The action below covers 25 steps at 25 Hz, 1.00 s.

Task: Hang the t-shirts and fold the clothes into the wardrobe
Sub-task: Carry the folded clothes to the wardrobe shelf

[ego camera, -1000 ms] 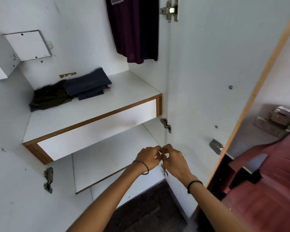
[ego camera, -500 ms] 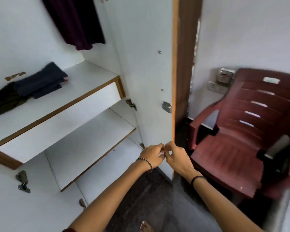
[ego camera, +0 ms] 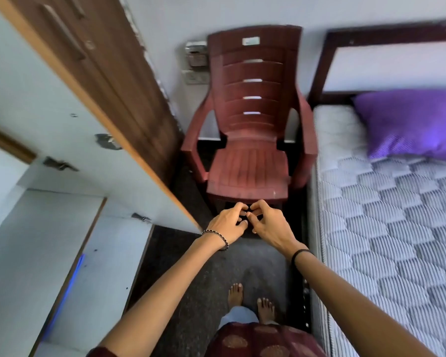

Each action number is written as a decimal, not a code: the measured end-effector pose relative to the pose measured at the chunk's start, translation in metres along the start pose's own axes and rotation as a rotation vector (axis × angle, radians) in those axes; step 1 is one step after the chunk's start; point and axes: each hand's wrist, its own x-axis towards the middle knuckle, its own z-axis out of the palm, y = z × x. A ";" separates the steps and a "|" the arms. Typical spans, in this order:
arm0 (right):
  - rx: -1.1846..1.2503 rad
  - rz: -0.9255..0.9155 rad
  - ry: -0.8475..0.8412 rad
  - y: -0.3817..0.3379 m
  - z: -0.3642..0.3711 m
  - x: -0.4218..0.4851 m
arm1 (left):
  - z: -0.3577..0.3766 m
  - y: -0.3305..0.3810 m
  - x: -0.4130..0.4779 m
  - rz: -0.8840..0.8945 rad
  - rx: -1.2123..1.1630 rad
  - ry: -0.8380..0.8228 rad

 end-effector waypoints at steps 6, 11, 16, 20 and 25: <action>0.074 0.209 0.179 0.071 -0.021 -0.036 | 0.057 0.039 0.040 0.205 0.070 -0.185; 0.149 0.350 0.326 0.118 -0.029 -0.074 | 0.107 0.068 0.059 0.337 0.129 -0.338; 0.247 0.498 0.480 0.159 -0.032 -0.124 | 0.162 0.104 0.059 0.465 0.215 -0.516; 0.313 0.609 0.616 0.195 -0.031 -0.169 | 0.213 0.133 0.045 0.574 0.325 -0.666; 0.402 0.740 0.771 0.239 -0.026 -0.224 | 0.276 0.170 0.028 0.690 0.433 -0.819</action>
